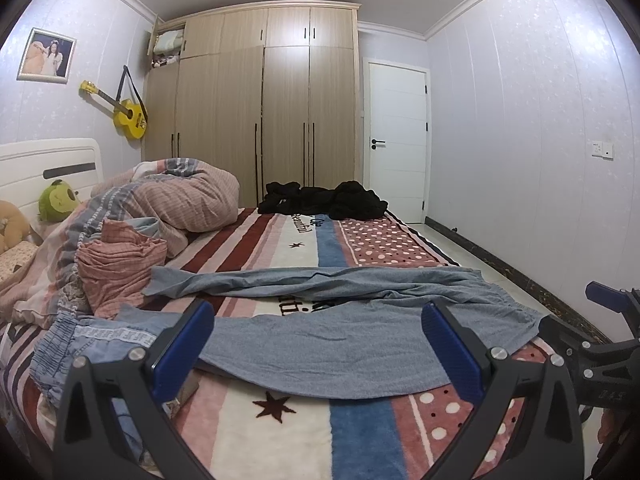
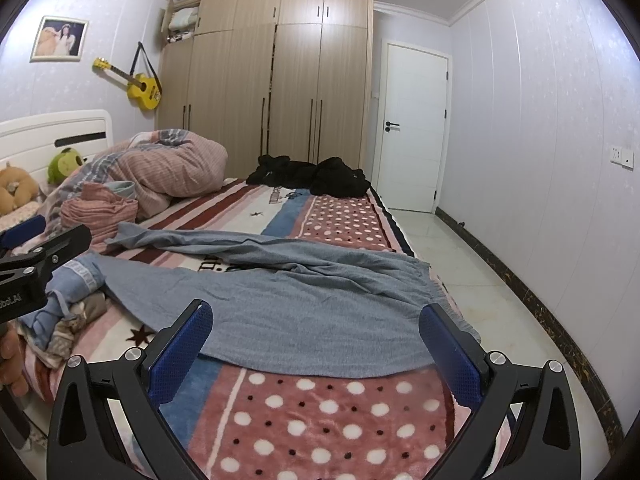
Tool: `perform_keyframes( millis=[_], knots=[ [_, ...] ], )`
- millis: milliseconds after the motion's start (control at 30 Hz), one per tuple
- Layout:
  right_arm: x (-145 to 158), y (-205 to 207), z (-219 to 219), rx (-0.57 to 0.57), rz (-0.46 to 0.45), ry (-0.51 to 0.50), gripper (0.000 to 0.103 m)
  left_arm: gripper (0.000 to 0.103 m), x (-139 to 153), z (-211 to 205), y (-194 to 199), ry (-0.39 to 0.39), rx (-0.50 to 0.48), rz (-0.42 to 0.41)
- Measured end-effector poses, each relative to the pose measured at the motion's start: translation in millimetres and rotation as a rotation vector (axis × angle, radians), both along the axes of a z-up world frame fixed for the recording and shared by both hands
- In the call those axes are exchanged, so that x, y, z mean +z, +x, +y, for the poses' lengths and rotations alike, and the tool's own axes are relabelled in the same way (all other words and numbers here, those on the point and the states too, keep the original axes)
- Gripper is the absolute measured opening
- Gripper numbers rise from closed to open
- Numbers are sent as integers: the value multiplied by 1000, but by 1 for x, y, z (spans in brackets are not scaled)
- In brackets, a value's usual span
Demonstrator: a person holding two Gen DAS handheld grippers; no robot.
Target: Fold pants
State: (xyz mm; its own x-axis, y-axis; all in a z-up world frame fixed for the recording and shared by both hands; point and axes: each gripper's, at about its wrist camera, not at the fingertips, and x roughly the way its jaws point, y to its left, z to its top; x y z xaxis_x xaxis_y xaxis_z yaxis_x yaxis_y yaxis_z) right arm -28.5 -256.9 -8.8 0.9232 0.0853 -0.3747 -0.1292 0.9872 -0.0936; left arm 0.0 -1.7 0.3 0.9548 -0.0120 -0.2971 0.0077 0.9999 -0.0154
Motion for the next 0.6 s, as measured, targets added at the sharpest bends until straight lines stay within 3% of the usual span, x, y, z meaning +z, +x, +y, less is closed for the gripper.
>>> perform_keyframes(
  millis=[600],
  knots=[
    [-7, -5, 6, -8, 15, 4, 102, 102, -6, 4, 2, -4, -8, 17]
  ],
)
